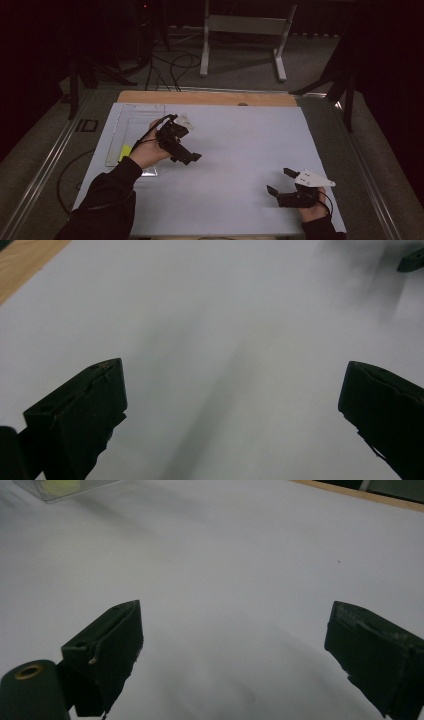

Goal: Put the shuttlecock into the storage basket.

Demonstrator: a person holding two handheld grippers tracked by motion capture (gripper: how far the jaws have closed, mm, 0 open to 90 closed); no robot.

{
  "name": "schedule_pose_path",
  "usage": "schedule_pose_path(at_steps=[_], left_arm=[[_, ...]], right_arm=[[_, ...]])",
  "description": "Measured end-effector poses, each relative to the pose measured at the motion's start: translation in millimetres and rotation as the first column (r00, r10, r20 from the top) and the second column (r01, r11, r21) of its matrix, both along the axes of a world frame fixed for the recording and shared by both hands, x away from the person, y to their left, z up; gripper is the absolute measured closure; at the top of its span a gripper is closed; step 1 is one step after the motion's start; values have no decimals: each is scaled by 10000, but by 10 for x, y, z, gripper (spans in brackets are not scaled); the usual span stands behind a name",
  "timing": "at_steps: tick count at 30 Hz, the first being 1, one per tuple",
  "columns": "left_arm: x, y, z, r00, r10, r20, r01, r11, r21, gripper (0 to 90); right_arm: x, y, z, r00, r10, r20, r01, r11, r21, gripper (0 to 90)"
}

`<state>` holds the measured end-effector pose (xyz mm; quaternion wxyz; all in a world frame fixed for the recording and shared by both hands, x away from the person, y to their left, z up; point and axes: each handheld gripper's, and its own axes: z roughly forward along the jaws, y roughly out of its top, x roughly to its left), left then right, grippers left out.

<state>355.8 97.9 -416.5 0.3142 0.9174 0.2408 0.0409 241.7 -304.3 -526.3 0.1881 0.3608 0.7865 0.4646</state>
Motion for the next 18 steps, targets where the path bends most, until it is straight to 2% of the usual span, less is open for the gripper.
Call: schedule_pose_path(at_steps=[3,7,10,18], left_arm=[[-21,-58,-53,9996,-251,-92,252,9997,14,1],[-47,-109,-122,9997,-239,-64,237,9992,-309,1],[-67,-140,-181,9991,-353,-216,344,9986,-412,1],[-168,-255,-348,9966,-741,-356,735,9971,-170,1]], right_arm=[[0,1,0,10000,10,14,-10,10000,8,88],[0,0,2,10000,22,33,-22,10000,28,88],[-2,1,4,10000,27,24,-28,10000,14,88],[-2,-2,5,10000,24,29,-24,10000,44,88]])
